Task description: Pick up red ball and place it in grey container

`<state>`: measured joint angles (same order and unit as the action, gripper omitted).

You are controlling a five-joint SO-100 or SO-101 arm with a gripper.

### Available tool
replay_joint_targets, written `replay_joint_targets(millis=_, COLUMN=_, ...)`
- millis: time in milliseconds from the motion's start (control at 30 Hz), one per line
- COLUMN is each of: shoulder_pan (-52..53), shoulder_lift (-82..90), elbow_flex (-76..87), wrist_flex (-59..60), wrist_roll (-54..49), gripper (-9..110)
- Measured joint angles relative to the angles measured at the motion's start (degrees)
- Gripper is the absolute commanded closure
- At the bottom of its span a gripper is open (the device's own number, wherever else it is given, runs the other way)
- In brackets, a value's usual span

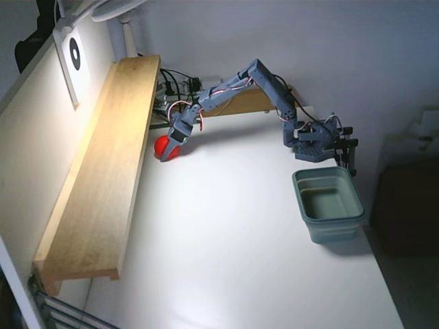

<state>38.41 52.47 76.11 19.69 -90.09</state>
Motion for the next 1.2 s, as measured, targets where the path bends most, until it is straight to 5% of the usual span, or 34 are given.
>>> replay_joint_targets(millis=733, shoulder_pan=0.00, shoulder_lift=0.26, elbow_flex=0.70, wrist_flex=-0.79, wrist_roll=0.00, gripper=78)
replay_joint_targets(millis=1200, shoulder_pan=0.09, shoulder_lift=18.72, elbow_flex=29.36, wrist_flex=-9.58, wrist_roll=0.00, gripper=78)
